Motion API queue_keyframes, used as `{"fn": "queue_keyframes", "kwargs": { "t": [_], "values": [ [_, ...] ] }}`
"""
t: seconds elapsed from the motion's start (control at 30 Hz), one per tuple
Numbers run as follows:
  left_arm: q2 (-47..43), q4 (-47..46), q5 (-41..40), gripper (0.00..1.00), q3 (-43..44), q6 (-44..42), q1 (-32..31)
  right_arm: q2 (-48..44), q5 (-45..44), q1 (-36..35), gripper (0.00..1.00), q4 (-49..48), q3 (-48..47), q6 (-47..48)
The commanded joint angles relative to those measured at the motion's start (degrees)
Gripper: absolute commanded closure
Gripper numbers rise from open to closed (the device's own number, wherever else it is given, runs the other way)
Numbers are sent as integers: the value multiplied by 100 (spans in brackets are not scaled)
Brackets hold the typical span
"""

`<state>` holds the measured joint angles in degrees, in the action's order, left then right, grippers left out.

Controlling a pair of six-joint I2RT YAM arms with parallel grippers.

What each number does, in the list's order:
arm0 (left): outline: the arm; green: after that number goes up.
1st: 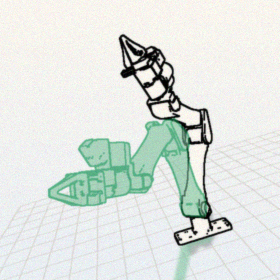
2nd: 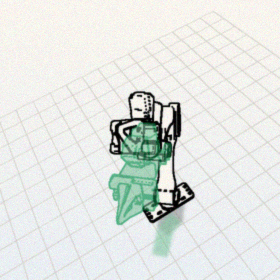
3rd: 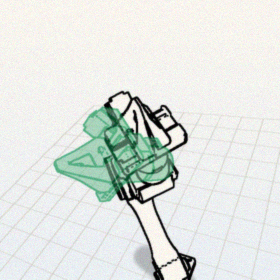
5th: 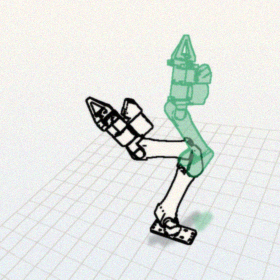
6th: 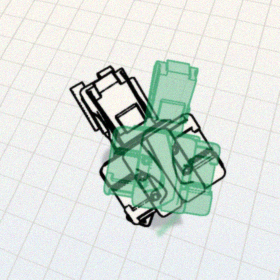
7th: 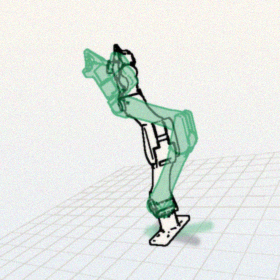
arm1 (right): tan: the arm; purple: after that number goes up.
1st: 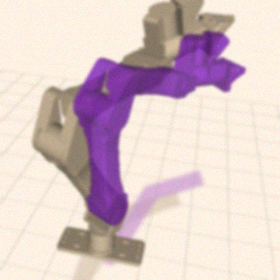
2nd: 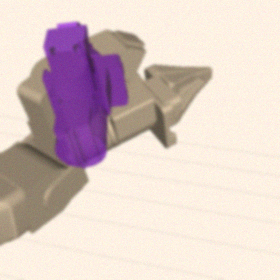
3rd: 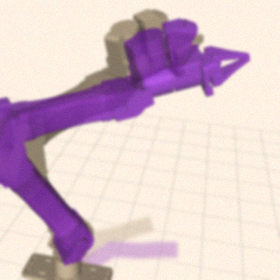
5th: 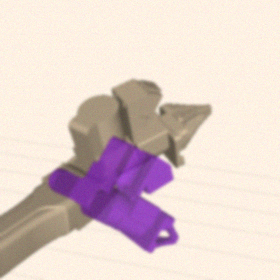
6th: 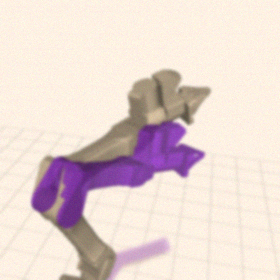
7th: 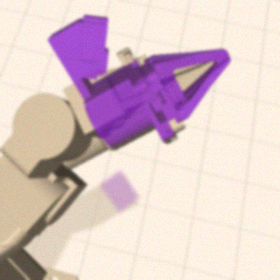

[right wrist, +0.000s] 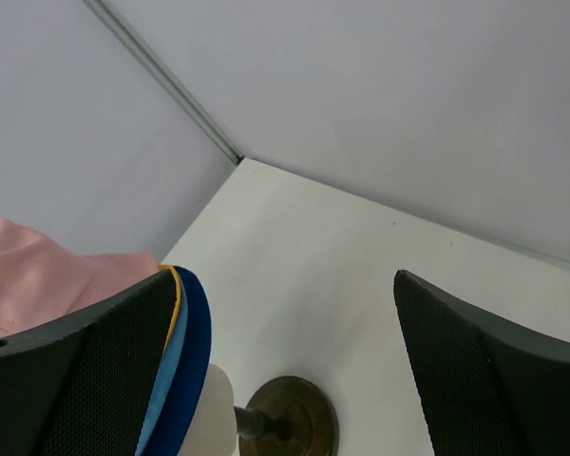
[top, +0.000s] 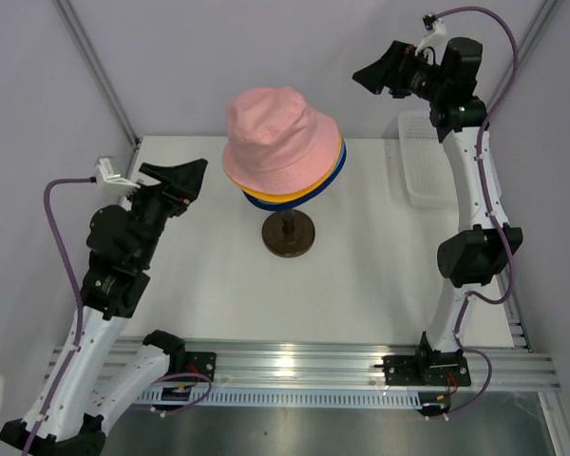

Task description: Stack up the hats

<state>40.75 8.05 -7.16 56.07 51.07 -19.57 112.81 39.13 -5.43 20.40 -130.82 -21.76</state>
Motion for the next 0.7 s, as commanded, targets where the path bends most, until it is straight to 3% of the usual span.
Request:
{"fn": "queue_keyframes", "kwargs": {
  "t": [0.0,0.07,0.23,0.33,0.37,0.5,0.67],
  "values": [
    [406,249,249,13,211,-615,277,-698,-107,7,1,315,152,207],
    [608,416,451,9,457,-695,488,-1179,-405,42,1,324,889,373],
    [1004,-47,2023,7,371,-45,850,-2385,-1363,51,1,-156,2682,506],
    [1101,-365,2174,15,150,324,964,-3124,-1409,60,1,-859,3799,190],
    [1145,-401,2218,23,123,525,1060,-3256,-1365,51,1,-993,4167,103],
    [1400,-1120,2780,31,-202,1159,1254,-3503,-979,60,0,-1416,4486,-424],
    [1883,-1771,3447,32,-290,1659,1254,-3328,-749,-177,1,-1671,4461,-567]
  ]
}}
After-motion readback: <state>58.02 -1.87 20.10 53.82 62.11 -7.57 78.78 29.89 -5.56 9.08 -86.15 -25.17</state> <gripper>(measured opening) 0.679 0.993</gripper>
